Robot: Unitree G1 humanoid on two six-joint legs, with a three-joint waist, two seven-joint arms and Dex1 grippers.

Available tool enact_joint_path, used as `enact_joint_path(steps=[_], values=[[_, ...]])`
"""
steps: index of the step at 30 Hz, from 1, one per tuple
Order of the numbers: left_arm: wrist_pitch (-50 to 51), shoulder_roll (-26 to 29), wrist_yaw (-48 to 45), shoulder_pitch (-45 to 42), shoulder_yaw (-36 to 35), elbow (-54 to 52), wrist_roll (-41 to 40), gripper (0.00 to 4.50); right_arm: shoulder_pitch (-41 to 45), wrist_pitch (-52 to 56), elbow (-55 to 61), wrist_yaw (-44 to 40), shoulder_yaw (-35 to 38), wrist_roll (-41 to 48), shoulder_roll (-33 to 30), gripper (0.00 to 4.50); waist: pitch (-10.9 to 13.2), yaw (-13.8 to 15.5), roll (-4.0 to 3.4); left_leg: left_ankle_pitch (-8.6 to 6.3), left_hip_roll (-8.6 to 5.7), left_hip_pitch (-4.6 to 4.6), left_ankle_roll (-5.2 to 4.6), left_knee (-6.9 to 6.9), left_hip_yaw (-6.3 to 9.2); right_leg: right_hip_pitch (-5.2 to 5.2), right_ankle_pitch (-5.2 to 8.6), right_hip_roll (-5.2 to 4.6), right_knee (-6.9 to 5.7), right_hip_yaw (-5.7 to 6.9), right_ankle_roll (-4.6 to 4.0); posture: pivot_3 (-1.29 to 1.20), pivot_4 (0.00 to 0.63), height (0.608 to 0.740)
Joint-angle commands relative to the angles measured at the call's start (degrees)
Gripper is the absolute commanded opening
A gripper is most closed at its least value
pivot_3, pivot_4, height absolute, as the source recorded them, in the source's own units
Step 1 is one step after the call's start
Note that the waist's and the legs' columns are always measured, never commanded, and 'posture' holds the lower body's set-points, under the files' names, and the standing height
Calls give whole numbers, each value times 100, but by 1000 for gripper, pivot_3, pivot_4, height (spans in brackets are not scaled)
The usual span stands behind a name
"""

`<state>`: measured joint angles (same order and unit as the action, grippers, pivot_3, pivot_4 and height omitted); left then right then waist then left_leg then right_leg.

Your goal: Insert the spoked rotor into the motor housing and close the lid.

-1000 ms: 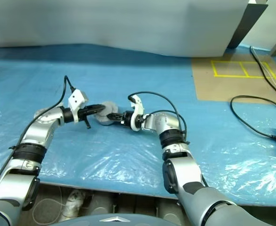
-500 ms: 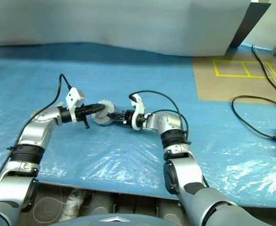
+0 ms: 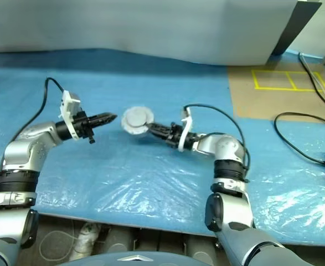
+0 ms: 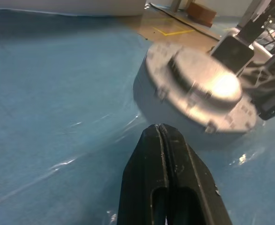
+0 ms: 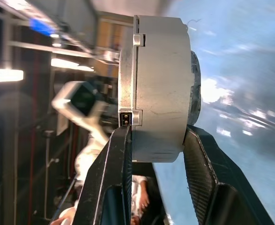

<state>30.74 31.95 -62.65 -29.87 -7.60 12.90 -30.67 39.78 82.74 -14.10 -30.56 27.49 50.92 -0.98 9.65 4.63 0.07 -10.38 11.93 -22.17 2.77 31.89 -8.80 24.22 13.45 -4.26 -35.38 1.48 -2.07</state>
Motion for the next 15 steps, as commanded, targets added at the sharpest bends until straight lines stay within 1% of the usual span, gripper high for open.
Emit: enact_joint_path(steps=[1,2,5,7,8,11,13,14,15], values=[[539,-118,52,-125,-350,-214,-650,424,-90,493,865,278,349,815,191,1197,0,-4,0,0,0,2,0,1,0,0,0,0,-1,-1,0,0,150,740],[725,-141,19,-148,-432,-215,-844,591,-117,549,970,396,448,916,214,1197,0,-5,0,0,-1,4,0,1,0,0,0,0,-4,-2,-1,0,150,740],[1315,-277,140,-205,-746,-224,-1473,1563,-180,613,1162,730,638,1114,300,1197,1,3,-1,0,-1,7,0,2,0,0,12,0,-8,-3,-21,0,150,740],[1688,-400,338,-275,-1033,-160,-1887,2306,-217,586,1249,952,718,1216,356,1197,1,25,-1,0,-2,5,0,8,0,0,13,-2,-8,-4,-23,0,150,740],[1819,-424,377,-276,-1123,-150,-2021,2591,-230,563,1282,1052,754,1268,369,1197,1,52,-1,0,-3,4,1,9,0,-1,13,-2,-7,-5,-22,0,150,740],[1995,-395,387,-194,-1146,-138,-2108,3556,-205,478,1301,1285,851,1401,349,1197,1,83,-2,0,-3,5,1,9,0,-1,12,-1,-7,-4,-21,0,150,740],[2114,-419,514,-218,-1202,-63,-2186,4254,-208,468,1325,1386,858,1478,320,1197,1,87,-1,0,-3,3,1,8,1,-1,0,-2,-5,-4,0,0,150,740],[2271,-423,567,-218,-1136,-97,-2215,4460,-222,464,1343,1429,837,1498,300,1197,1,87,-2,0,-4,1,1,8,2,-1,-1,-2,-4,-4,2,0,150,740],[2408,-422,588,-213,-1024,-144,-2207,4460,-225,447,1338,1469,822,1509,287,1197,1,87,-2,0,-5,0,2,8,3,-1,-1,-2,-3,-4,3,0,150,740]])
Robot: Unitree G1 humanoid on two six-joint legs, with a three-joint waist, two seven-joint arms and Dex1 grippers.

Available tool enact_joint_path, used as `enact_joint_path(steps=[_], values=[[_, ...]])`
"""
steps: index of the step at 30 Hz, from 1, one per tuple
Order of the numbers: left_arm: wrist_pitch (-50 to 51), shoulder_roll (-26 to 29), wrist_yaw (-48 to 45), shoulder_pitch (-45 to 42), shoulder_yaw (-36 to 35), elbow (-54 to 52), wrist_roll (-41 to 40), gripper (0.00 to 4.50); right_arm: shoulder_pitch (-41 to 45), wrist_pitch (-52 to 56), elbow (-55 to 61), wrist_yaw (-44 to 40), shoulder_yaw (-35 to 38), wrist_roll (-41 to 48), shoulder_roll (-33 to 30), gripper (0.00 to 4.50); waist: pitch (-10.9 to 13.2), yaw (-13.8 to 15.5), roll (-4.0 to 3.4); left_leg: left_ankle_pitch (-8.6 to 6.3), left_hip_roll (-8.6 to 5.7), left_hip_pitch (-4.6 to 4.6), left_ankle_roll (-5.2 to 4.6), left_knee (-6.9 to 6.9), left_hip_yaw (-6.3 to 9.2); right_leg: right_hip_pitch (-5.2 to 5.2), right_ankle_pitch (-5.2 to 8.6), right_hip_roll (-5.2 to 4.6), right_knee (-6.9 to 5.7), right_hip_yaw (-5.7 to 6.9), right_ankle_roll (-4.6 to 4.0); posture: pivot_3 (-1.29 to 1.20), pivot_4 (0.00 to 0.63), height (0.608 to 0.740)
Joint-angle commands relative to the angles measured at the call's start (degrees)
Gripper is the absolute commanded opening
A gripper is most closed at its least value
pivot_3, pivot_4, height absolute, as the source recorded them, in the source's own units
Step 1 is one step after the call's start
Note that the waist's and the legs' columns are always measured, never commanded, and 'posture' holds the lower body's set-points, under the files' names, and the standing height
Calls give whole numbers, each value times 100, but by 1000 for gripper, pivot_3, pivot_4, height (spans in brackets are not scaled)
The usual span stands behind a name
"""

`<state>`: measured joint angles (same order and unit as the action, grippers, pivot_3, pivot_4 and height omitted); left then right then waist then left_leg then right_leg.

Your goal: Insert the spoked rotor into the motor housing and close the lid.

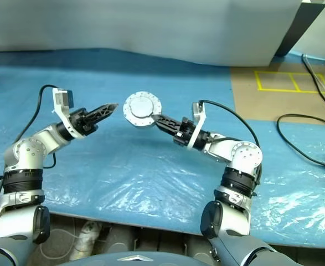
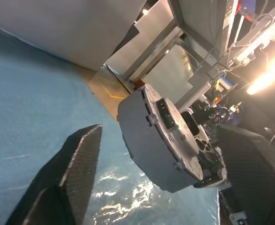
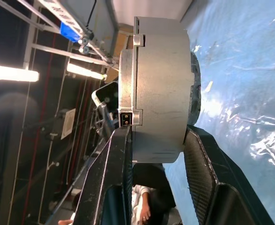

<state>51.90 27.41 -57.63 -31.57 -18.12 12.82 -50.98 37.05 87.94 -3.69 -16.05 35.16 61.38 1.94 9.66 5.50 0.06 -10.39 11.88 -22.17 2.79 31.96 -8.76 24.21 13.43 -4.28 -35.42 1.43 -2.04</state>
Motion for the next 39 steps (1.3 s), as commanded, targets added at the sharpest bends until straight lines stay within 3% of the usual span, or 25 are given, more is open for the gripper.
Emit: enact_joint_path(steps=[1,6,17,28,31,35,39], values=[[386,36,97,-37,110,-178,-167,4460,44,-90,289,52,41,480,-16,1197,0,1,0,0,-1,-1,0,-1,1,0,0,0,1,0,0,0,150,740],[514,-226,247,-109,327,-79,-119,4460,-9,-184,353,184,-79,635,11,1197,0,1,0,0,-1,-1,1,0,4,0,-2,0,0,1,3,0,150,740],[920,-981,881,-492,12,239,-628,4460,-92,-349,327,324,-343,917,-99,1197,0,6,0,0,-3,-6,1,13,12,-1,-4,0,-6,1,6,0,150,740],[775,-1548,1444,-698,-22,480,-472,4460,-146,-554,242,452,-567,1125,-187,1197,0,7,0,1,-4,-10,0,25,17,-3,-8,0,-11,1,13,0,150,740],[759,-1518,1424,-666,48,431,-428,3927,-154,-604,215,487,-614,1165,-201,1197,0,3,0,1,-5,-11,0,26,18,-3,-9,0,-11,0,15,0,150,740],[749,-1542,1513,-629,200,372,-304,2760,-178,-661,178,552,-692,1222,-204,1197,0,8,1,1,-5,-15,0,26,20,-3,-9,0,-10,2,15,0,150,740],[672,-1546,1442,-507,351,232,-228,2682,-179,-698,113,597,-750,1276,-195,1197,0,5,1,1,-5,-14,0,28,20,-3,-10,0,-11,1,16,0,150,740]])
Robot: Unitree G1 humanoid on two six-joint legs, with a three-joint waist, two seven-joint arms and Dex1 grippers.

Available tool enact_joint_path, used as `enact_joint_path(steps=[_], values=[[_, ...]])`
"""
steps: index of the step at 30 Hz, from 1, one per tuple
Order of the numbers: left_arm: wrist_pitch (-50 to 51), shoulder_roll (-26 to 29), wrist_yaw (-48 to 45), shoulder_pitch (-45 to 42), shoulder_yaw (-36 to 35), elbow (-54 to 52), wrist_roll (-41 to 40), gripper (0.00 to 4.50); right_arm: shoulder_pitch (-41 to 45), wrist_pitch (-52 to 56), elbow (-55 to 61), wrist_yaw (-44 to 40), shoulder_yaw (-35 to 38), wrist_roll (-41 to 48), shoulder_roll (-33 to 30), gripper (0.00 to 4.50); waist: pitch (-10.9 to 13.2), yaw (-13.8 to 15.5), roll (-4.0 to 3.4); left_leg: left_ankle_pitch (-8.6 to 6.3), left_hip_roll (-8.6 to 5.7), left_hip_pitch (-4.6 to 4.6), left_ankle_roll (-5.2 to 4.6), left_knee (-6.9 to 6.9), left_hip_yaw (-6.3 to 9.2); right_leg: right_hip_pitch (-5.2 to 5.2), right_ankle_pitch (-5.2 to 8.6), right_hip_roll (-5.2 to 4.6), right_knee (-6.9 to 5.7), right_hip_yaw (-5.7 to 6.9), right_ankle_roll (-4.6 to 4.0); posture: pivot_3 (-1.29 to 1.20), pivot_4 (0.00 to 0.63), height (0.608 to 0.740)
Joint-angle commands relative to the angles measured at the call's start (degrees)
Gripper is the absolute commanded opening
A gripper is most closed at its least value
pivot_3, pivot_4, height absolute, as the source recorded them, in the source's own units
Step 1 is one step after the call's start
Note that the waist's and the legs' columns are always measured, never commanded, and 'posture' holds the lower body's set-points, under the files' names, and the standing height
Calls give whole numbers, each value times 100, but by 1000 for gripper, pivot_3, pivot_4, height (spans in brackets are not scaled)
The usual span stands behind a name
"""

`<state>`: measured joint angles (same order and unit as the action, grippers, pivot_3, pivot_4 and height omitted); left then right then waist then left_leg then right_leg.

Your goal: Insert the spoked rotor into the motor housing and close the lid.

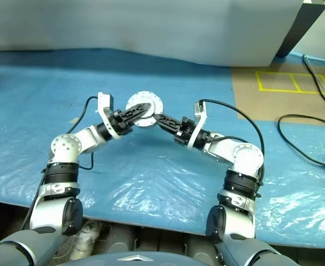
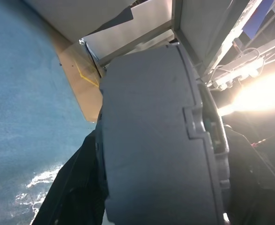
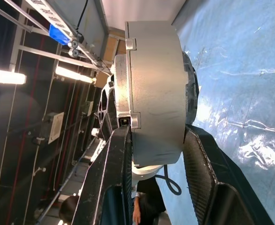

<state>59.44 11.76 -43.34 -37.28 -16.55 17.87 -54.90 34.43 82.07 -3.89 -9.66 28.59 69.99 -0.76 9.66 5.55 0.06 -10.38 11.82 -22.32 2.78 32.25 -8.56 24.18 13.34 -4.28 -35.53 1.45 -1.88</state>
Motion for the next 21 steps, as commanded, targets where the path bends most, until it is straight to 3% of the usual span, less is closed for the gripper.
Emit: enact_joint_path(steps=[1,11,16,21], values=[[-74,11,37,64,164,-260,128,2682,82,-124,134,-44,-109,415,72,1197,0,-1,0,0,0,0,0,0,0,0,0,0,0,0,0,0,150,740],[-159,18,183,-54,64,-16,162,2682,21,-372,269,-138,-383,260,-23,1197,0,2,0,0,0,-1,0,6,1,-1,-2,0,-3,0,3,0,150,740],[-374,11,185,-223,-82,221,181,2682,11,-406,178,-111,-445,440,-63,2780,0,7,0,0,0,-2,0,7,2,-1,-2,0,-4,0,4,0,150,740],[-388,52,180,-298,-193,343,132,2682,24,-422,165,-149,-490,476,-101,2780,0,0,0,0,0,-1,0,8,2,-1,-3,0,-4,-1,5,0,150,740]])
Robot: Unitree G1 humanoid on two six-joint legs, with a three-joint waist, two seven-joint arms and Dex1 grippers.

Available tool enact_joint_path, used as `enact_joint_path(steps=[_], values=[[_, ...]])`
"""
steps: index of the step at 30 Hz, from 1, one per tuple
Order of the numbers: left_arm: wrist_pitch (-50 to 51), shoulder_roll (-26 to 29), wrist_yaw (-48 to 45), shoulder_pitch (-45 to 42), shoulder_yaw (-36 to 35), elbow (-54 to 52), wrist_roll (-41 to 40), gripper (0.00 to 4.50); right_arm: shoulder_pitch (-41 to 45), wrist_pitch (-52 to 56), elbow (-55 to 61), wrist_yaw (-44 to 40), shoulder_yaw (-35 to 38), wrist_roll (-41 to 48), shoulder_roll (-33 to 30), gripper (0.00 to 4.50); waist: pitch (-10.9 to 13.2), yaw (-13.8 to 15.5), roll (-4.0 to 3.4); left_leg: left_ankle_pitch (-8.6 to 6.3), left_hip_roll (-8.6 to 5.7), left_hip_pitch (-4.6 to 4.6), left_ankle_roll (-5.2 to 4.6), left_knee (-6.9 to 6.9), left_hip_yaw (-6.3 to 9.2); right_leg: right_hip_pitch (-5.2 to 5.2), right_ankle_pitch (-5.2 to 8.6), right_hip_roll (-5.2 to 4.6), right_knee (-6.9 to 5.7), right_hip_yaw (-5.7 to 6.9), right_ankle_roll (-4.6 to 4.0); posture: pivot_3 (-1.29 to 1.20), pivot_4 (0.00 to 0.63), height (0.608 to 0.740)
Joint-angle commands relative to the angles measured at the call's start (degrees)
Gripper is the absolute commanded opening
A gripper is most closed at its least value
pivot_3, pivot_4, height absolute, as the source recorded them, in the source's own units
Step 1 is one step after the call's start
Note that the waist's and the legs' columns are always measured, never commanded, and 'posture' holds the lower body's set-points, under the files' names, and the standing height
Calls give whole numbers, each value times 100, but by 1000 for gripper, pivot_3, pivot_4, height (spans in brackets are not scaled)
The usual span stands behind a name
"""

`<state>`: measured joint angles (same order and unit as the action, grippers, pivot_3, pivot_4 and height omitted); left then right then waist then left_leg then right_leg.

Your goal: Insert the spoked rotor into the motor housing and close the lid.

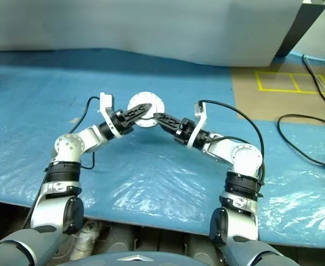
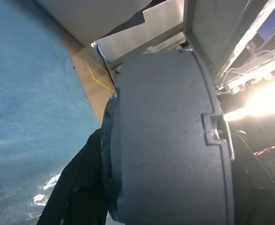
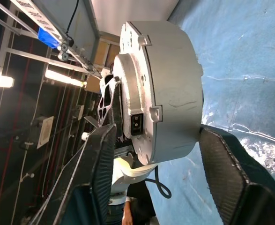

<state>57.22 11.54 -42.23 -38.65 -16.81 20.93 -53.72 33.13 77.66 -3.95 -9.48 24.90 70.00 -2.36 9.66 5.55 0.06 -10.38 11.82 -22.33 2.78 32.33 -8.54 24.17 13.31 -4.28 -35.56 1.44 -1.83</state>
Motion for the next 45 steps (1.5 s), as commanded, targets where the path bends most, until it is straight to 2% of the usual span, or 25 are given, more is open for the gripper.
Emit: enact_joint_path(steps=[1,10,14,18,30,31,33,35,42,45], values=[[-182,87,73,-175,-196,54,6,2682,154,17,169,-169,-130,477,53,2780,0,0,0,0,0,0,0,0,0,0,0,0,0,0,0,0,150,740],[-454,487,396,-454,-917,536,-165,2682,155,-64,112,-198,-270,560,-33,2780,0,-11,0,0,1,4,0,1,1,0,0,1,-5,-1,0,0,150,740],[-672,829,536,-479,-1310,768,-171,2682,147,-122,88,-207,-367,591,-69,2780,0,4,0,0,0,-5,0,3,5,0,0,0,1,3,0,0,150,740],[-1311,1252,869,-405,-1657,1388,181,2682,132,-194,59,-212,-427,607,-116,2780,0,10,0,0,0,-9,0,3,7,0,0,0,3,7,0,0,150,740],[-2793,1546,931,-278,-1480,2949,1374,2682,142,-398,108,-447,-730,501,-299,2780,-1,37,21,0,2,-23,1,14,17,0,-5,0,8,14,8,0,150,740],[-2890,1548,962,-281,-1470,3030,1447,3184,138,-425,110,-453,-751,490,-310,2839,-1,35,21,0,2,-21,1,15,17,-2,-5,0,6,14,8,0,150,740],[-2916,1603,974,-257,-1433,3051,1548,3687,127,-478,116,-452,-777,473,-330,2839,-1,25,21,0,2,-12,1,15,17,-8,-5,-1,3,12,8,0,150,740],[-2992,1696,1138,-276,-1368,3168,1731,4411,112,-525,129,-452,-800,462,-350,2839,-1,15,21,0,2,-4,1,17,16,-11,-5,-1,0,10,8,0,150,740],[-3301,2526,1017,-295,-1410,3806,2126,4485,51,-660,185,-452,-870,480,-379,2839,-1,-23,21,-1,3,27,1,14,10,-25,-5,0,-6,1,8,0,150,740],[-3179,2880,299,-218,-1241,3784,2235,4485,19,-733,244,-476,-917,441,-402,2839,-1,1,21,-1,1,24,1,10,10,-25,-5,-1,0,3,8,0,150,740]])
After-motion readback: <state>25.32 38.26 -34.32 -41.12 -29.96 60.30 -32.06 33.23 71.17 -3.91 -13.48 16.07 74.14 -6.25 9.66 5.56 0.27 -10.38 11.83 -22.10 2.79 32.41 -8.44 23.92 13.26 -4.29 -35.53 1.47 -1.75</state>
